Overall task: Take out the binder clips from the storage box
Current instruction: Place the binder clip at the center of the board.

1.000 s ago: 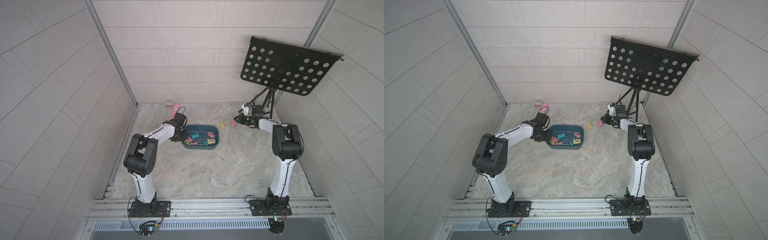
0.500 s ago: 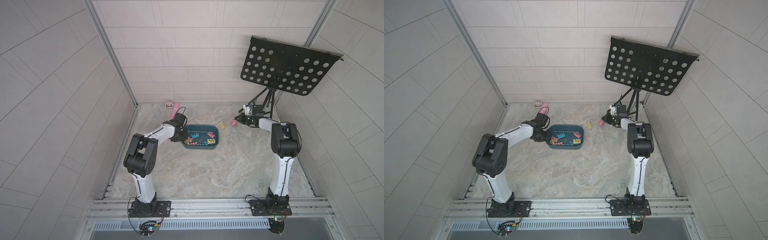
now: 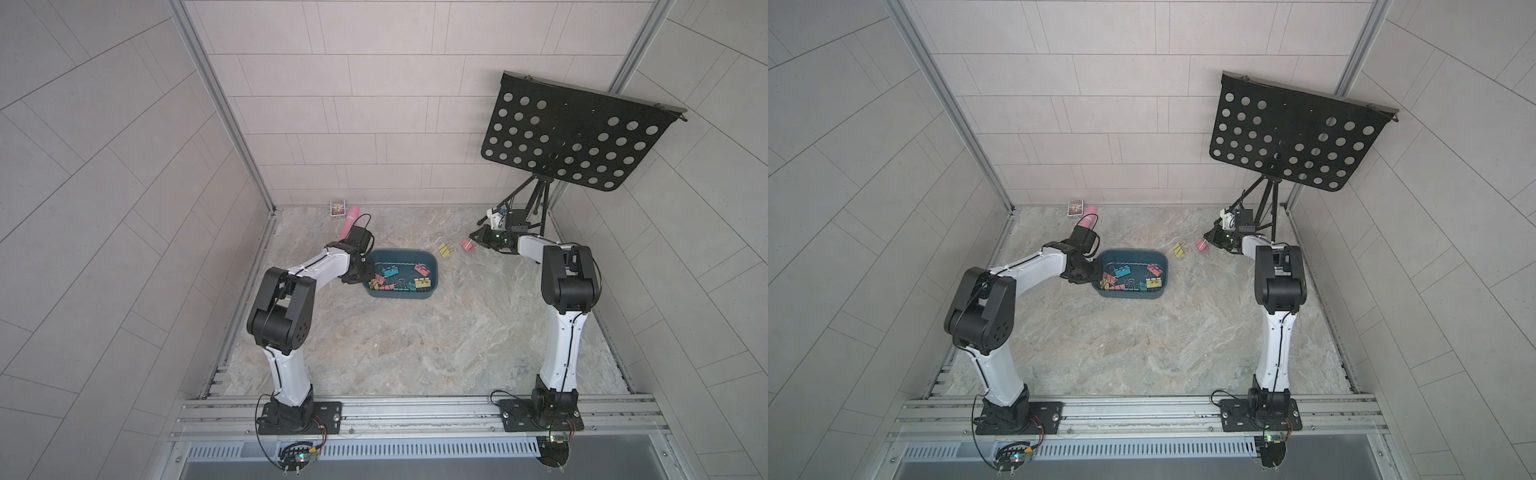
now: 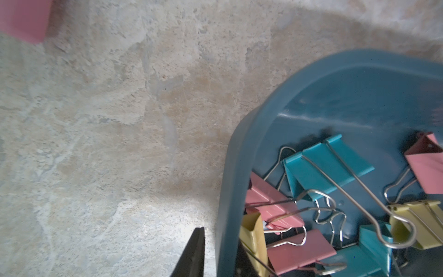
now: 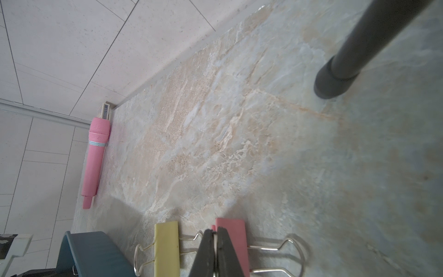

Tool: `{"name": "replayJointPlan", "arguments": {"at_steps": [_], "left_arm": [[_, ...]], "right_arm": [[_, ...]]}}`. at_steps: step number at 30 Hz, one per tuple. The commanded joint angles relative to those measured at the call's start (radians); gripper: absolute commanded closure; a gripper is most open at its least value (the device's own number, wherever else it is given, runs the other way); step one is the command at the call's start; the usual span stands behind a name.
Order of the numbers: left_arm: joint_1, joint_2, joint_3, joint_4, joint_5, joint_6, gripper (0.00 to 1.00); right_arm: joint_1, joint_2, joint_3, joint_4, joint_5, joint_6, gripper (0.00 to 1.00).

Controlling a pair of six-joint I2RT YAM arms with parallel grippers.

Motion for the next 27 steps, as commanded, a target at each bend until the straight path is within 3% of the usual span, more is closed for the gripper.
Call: {"name": "replayJointPlan", "arguments": {"at_steps": [1,15,27], "left_arm": [[0.007,-0.042,-0.013,-0.011,-0.007,0.001,0.76],[0.007,-0.043,-0.011,-0.009,-0.006,0.003,0.76],[0.007,-0.037,-0.005,-0.009,0.000,0.002,0.76]], "right_arm": [[-0.003,0.020,0.020,-0.036,0.006,0.003,0.91],[-0.003,0.022,0.013,-0.041,0.002,0.013,0.78],[-0.017,-0.116,-0.043,-0.036,0.006,-0.007,0.56]]}}
